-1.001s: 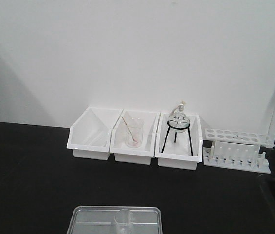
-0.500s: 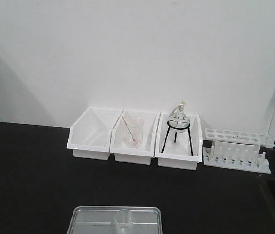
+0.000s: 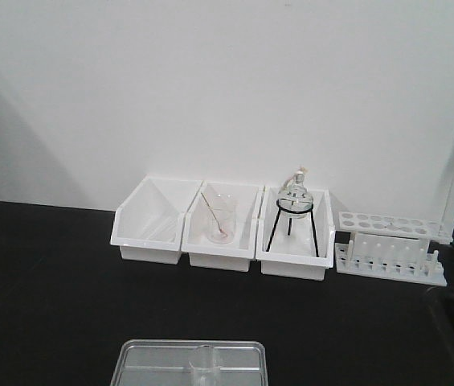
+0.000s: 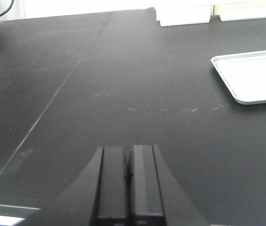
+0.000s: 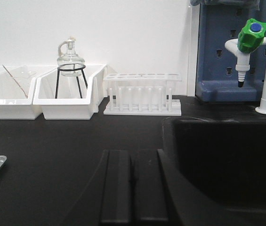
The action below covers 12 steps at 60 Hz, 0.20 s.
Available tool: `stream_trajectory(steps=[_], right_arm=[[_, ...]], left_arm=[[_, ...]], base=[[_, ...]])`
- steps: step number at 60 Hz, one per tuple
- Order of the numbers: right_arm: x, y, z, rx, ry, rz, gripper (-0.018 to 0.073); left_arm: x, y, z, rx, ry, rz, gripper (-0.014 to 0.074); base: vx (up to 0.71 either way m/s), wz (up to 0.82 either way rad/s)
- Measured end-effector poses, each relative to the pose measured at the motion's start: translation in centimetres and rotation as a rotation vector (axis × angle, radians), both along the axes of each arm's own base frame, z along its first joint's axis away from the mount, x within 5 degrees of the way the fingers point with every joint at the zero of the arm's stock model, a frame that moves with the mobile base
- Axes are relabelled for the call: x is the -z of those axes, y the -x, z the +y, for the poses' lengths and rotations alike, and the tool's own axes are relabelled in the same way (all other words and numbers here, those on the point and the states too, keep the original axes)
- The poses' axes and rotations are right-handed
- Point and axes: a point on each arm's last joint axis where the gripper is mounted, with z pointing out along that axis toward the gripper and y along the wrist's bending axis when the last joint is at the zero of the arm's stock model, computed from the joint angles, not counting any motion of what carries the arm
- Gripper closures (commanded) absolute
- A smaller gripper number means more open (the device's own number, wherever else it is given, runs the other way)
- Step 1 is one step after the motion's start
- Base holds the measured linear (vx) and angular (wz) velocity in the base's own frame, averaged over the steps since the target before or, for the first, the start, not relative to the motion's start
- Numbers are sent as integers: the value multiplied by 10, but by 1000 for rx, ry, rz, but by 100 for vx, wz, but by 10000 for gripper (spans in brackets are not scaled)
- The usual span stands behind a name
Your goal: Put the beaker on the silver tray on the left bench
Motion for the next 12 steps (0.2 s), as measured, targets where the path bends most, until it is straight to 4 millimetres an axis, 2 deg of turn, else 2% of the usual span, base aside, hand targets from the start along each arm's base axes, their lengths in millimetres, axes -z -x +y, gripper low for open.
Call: stream_trajectory(steps=[12], right_arm=[[0,0,0,0,0,1,573]], left_arm=[[0,0,0,0,0,0,595]], base=[[0,0]])
